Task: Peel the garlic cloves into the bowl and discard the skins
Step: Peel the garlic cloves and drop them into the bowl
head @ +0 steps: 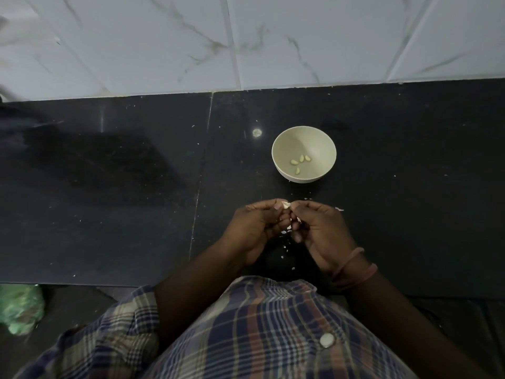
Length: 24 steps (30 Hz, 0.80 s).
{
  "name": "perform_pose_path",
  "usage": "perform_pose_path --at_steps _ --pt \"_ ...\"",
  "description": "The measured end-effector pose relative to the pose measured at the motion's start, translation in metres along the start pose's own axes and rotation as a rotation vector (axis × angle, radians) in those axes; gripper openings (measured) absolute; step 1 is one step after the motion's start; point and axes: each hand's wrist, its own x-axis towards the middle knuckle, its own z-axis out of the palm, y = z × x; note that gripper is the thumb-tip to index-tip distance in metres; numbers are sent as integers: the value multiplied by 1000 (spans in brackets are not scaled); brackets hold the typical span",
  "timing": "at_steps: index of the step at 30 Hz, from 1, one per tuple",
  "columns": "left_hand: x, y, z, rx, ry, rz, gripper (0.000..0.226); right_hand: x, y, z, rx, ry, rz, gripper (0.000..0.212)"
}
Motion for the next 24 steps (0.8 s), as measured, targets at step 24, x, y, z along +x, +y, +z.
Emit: perform_pose_path --at_steps 24 --pt "3 -4 2 -165 -8 38 16 4 8 -1 -416 173 -300 12"
